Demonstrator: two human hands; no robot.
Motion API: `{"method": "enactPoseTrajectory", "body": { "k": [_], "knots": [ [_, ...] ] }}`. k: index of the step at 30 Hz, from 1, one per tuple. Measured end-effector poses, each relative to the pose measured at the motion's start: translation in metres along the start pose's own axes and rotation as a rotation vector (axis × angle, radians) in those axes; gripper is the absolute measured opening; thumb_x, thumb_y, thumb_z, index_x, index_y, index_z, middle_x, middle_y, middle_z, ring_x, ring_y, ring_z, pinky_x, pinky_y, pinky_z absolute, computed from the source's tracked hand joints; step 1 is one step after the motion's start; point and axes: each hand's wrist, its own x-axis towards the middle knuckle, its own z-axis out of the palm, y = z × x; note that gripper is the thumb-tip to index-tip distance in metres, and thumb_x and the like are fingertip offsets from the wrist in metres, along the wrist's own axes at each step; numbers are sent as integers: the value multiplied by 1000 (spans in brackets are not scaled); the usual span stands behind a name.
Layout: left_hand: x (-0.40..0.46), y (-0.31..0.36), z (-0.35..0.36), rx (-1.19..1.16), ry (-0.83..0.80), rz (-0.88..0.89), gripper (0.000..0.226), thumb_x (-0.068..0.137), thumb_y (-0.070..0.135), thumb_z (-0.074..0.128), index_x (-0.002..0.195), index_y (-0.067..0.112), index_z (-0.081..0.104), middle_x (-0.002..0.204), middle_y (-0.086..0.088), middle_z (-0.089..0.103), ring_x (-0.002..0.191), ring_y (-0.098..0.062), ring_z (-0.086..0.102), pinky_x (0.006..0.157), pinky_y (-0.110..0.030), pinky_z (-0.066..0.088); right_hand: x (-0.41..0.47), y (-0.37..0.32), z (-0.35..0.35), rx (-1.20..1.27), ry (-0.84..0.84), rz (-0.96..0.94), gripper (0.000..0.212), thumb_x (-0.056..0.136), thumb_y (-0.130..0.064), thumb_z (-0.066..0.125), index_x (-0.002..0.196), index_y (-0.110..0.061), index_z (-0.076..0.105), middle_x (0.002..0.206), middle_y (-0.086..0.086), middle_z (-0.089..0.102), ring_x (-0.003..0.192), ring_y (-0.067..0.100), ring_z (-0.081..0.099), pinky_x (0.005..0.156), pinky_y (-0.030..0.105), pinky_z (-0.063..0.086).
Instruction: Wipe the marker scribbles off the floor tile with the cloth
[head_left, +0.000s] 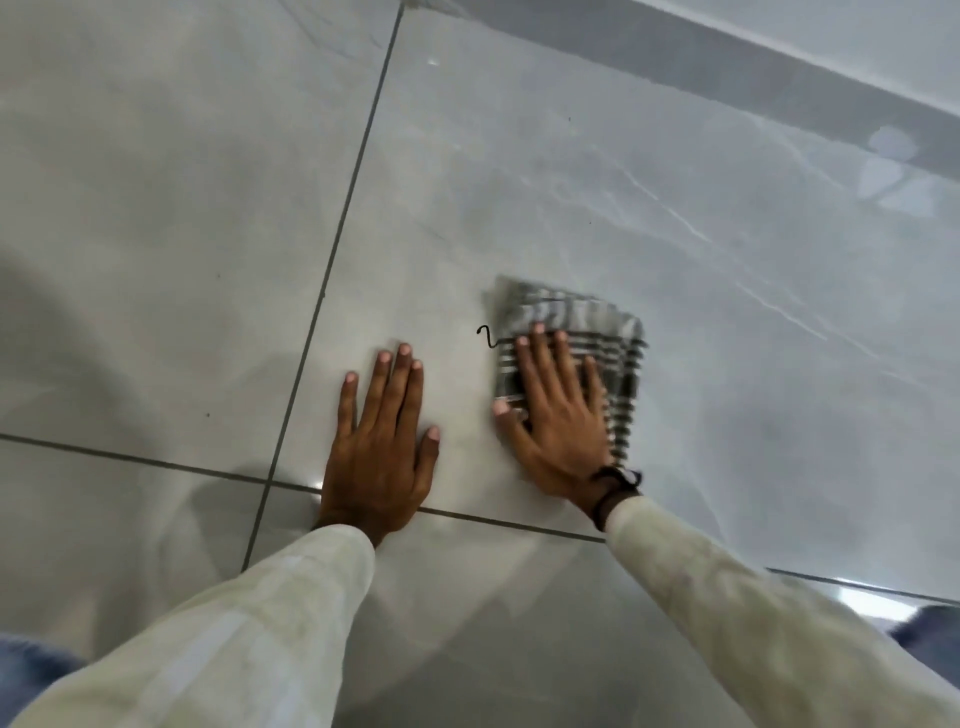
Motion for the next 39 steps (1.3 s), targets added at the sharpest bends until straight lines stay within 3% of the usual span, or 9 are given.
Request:
{"method": "enactPoseTrajectory", "body": {
  "k": [4,8,12,16,19,24,31,37,39],
  "knots": [
    [0,-1,-2,13,-7,6,73,108,40,34,171,7,15,182,-12,12,170,-29,12,134,-59,18,56,-10,-9,-47,-6,-205,73,105,-57,34,169,-24,21,179,-2,17,167,21,13,133,57,16],
    [-1,0,-2,-2,-15,0,73,108,40,32,171,8,14,182,-10,11,170,-28,11,135,-58,17,86,18,-22,2,25,-39,69,108,-52,34,169,-26,17,180,-3,13,167,20,9,134,53,13],
    [0,1,-5,0,-25,-2,73,108,41,32,171,8,15,182,-10,11,170,-27,10,135,-58,16,10,15,-7,13,40,106,71,106,-50,31,170,-21,17,180,1,11,167,21,6,134,55,12],
    [0,1,-6,6,-26,3,73,107,38,33,170,7,16,182,-12,12,170,-29,11,135,-59,16,-34,-10,4,-54,-77,-162,71,107,-49,31,170,-22,14,180,-1,10,168,21,5,134,57,12],
    [0,1,-6,17,-29,5,72,107,37,32,171,7,14,182,-13,10,170,-29,10,135,-59,16,17,-6,-10,-125,-73,-329,66,108,-43,30,170,-22,17,179,-1,15,167,21,12,133,55,16],
    [0,1,-7,10,-34,14,70,108,35,29,171,7,12,182,-12,9,170,-29,9,135,-59,15,90,-3,-28,-107,-28,-169,64,111,-39,23,170,-20,9,181,0,6,168,22,5,134,55,10],
    [1,3,-14,3,-73,-1,71,107,33,31,171,6,12,182,-12,8,170,-29,8,135,-59,15,-45,33,-7,-176,-87,-349,64,111,-40,27,170,-19,16,180,1,14,167,23,11,133,54,20],
    [0,4,-14,22,-65,2,70,108,31,30,170,4,14,182,-15,10,170,-32,10,135,-61,15,23,6,-17,-66,-14,-28,65,110,-40,28,170,-18,13,180,2,10,167,24,8,134,56,12],
    [0,6,-15,23,-67,-4,70,107,30,31,170,3,14,181,-16,10,170,-32,11,135,-61,15,26,-15,-12,-51,-28,-34,67,109,-41,27,170,-18,12,180,3,8,168,26,5,134,58,10]
  ]
}}
